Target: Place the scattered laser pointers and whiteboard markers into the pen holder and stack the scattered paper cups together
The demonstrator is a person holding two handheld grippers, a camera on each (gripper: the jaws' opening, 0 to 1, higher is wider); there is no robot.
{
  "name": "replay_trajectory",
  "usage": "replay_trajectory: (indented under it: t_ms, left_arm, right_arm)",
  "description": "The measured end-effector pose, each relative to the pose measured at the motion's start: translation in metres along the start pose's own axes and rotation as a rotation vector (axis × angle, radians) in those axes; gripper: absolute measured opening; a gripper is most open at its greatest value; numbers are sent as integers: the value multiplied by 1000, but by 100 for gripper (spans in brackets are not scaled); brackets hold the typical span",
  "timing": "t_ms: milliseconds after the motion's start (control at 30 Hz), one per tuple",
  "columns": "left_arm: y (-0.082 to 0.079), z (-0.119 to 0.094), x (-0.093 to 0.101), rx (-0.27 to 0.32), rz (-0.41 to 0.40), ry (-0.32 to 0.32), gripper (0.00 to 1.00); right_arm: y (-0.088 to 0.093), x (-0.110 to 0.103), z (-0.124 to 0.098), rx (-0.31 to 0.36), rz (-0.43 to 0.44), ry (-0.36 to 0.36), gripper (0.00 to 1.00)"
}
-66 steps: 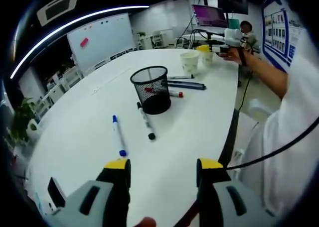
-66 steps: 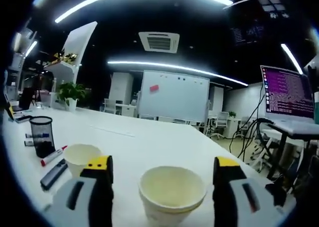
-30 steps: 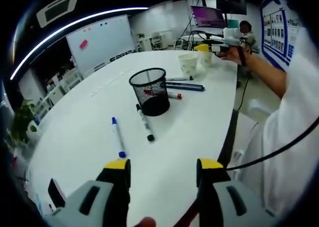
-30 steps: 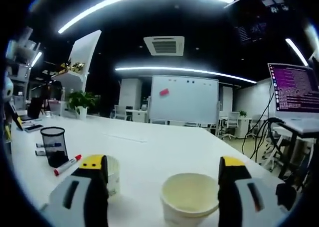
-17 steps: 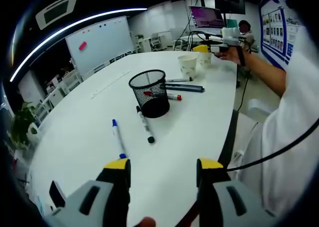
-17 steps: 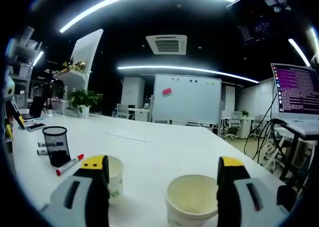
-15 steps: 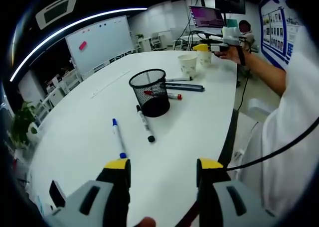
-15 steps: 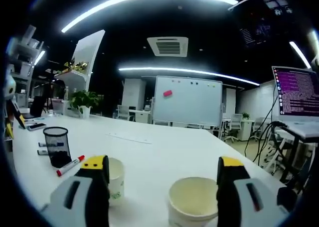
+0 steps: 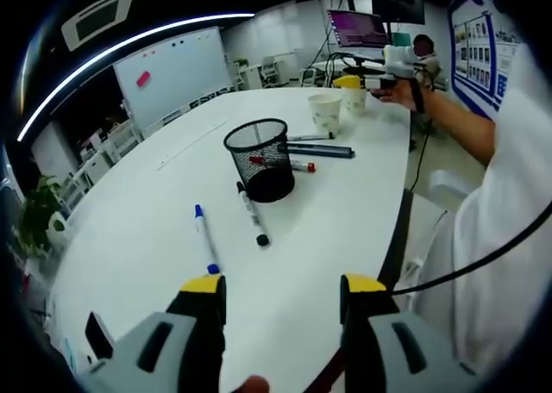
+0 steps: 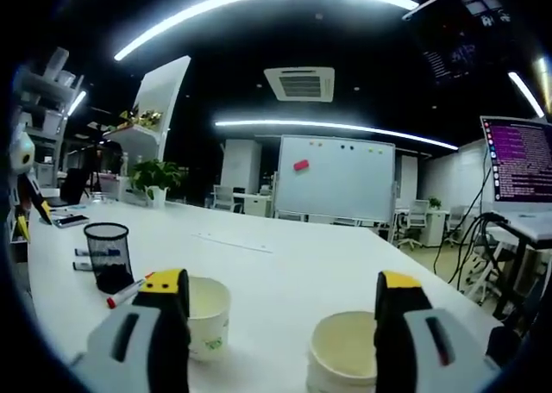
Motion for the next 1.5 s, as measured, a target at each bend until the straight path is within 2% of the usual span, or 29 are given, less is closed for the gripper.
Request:
replay_trajectory:
  t_ms: [1133,1500]
  left_arm:
    - [5,-1,-1,-3,-12,-3,54]
    - [5,-1,1,-6,-10,-1,54]
  right_arm:
    - [-4,-18,4,4,16,-47,88]
    - [-4,-19,5,15,6,-41,89]
Point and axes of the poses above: the point that each gripper's makers call its tool centre point, and the gripper's own axes: z roughly forward along the fingers, x roughly to its right, y roughly out of its underside, the point moved 3 cm from there along -z, roughly backward along the fingers, and after that the axes turned 5 degrees about -x, right-handed, at the moved point
